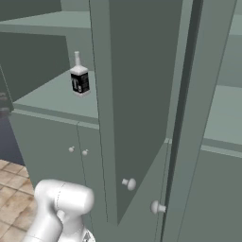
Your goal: Sort all alcoholic drinks to one cabinet, and non-alcoholic drinks to the other.
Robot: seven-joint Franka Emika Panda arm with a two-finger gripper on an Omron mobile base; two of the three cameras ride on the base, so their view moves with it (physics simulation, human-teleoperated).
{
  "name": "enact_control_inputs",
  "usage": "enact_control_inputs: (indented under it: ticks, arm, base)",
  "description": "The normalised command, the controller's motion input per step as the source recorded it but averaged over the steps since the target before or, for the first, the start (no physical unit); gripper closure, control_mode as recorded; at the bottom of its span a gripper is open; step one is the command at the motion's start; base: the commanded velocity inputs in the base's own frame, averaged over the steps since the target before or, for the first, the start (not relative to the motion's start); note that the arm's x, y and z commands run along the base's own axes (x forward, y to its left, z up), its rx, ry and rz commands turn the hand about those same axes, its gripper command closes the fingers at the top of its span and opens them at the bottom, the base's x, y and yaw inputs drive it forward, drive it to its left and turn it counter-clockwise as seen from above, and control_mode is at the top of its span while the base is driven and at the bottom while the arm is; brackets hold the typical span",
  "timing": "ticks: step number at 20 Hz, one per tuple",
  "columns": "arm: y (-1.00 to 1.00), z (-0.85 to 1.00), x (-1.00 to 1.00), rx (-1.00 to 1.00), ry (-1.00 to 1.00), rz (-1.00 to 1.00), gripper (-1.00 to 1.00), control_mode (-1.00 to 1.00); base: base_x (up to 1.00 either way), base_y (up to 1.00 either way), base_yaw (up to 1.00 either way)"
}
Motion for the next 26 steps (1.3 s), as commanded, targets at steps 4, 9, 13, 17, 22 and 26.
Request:
enact_control_inputs:
  ticks: [4, 9, 13, 17, 22, 26]
  arm:
    - [0.00, 0.09, -0.47, 0.03, 0.00, 0.09, -1.00, -1.00]
    - [0.00, 0.01, -0.46, 0.00, 0.00, 0.09, -1.00, -1.00]
    - [0.00, 0.00, -0.48, 0.00, 0.00, 0.08, -1.00, -1.00]
    - [0.00, 0.00, -0.46, 0.00, 0.00, 0.07, -1.00, -1.00]
    - [0.03, 0.00, -0.08, 0.00, 0.00, 0.01, -1.00, -1.00]
    - [0.00, 0.00, 0.00, 0.00, 0.00, 0.00, -1.00, -1.00]
  base:
    - [0.00, 0.00, 0.00]
    - [0.00, 0.00, 0.00]
    - [0.00, 0.00, 0.00]
    - [0.00, 0.00, 0.00]
    - [0.00, 0.00, 0.00]
    - [0.00, 0.00, 0.00]
